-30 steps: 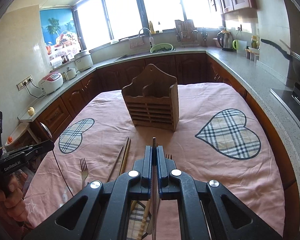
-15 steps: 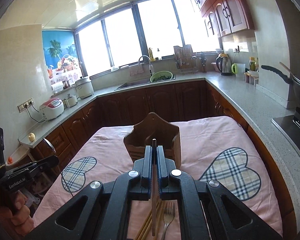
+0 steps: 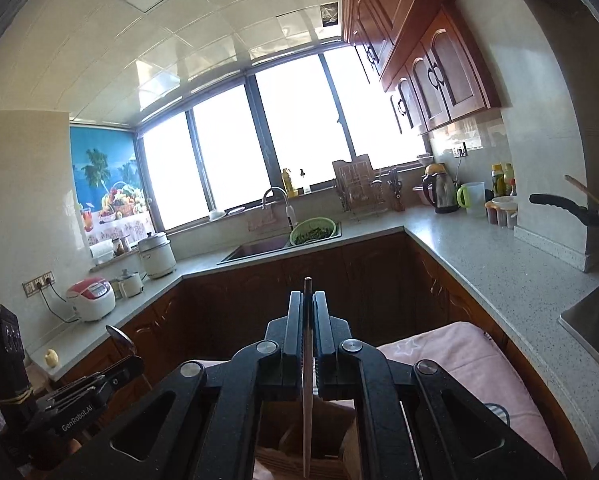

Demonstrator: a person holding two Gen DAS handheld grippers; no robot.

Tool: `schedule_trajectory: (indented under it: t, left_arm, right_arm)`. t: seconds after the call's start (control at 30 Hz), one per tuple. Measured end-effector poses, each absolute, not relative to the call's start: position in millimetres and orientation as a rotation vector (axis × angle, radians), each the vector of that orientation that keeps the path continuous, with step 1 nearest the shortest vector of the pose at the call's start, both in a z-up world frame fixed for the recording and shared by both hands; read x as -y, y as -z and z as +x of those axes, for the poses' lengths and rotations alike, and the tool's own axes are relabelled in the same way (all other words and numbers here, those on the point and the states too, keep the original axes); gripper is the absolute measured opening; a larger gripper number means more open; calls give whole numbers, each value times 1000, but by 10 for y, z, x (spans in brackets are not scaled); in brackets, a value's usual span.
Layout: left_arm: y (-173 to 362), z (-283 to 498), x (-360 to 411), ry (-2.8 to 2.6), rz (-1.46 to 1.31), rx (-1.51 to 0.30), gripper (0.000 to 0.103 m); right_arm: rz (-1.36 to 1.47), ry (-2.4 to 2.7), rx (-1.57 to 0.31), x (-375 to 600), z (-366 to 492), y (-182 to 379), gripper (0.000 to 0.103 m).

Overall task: Organize utensils
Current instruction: 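Lower spoon into the wooden holder and open left gripper while right drops skewer in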

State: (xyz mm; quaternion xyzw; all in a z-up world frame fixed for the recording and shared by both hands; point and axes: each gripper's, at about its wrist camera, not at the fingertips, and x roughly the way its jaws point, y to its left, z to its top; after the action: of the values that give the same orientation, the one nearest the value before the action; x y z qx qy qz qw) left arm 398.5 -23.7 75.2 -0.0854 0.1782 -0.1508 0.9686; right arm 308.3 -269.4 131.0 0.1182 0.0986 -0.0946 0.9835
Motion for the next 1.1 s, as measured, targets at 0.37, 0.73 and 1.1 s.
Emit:
schedule_trajectory:
  t: [0.37, 0.73, 1.1]
  left_arm:
    - [74, 4908, 717, 250, -234, -371, 2]
    - [497, 5249, 1010, 246, -189, -440, 3]
    - [361, 5401, 1006, 269, -177, -511, 3]
  right_arm:
    - [258, 218, -255, 2912, 3590, -612, 4]
    - [287, 181, -281, 2938, 3664, -93, 4]
    - [382, 209, -346, 3214, 3654, -43, 6]
